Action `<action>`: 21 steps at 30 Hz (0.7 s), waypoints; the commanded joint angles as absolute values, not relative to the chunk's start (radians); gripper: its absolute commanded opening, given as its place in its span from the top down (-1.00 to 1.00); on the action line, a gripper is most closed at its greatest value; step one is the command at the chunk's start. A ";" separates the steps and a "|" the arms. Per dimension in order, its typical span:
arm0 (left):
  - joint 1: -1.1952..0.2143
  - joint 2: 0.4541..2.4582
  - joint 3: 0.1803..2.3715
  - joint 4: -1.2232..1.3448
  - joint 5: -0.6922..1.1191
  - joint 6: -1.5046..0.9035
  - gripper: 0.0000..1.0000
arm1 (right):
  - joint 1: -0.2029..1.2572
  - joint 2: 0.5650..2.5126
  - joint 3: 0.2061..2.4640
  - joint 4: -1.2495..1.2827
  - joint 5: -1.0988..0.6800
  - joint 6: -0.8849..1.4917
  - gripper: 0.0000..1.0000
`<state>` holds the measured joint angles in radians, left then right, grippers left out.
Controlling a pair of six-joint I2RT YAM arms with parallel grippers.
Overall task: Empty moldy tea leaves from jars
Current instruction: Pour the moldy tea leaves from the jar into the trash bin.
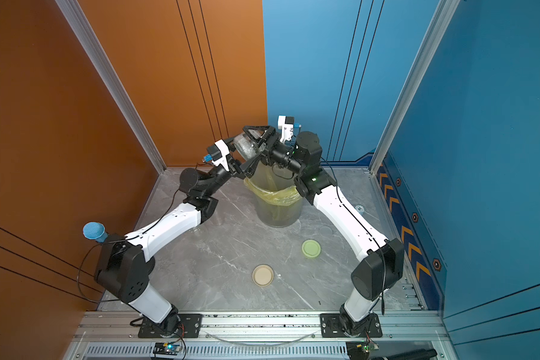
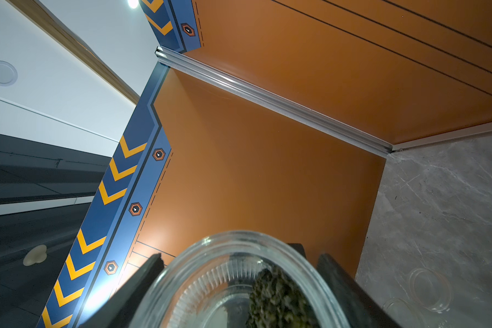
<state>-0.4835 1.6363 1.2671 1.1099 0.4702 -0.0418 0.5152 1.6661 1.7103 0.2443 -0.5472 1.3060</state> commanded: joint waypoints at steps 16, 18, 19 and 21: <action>-0.487 1.617 1.234 1.111 0.469 -0.025 -0.07 | 0.455 1.628 1.593 0.290 -0.546 1.270 -0.99; -0.484 1.615 1.233 1.103 0.469 -0.028 -0.06 | 0.445 1.614 1.572 0.288 -0.548 1.270 -0.99; -0.482 1.609 1.233 1.096 0.470 -0.028 -0.06 | 0.437 1.604 1.559 0.289 -0.548 1.269 -0.99; -0.481 1.603 1.230 1.085 0.468 -0.025 -0.06 | 0.423 1.586 1.536 0.289 -0.548 1.268 -0.99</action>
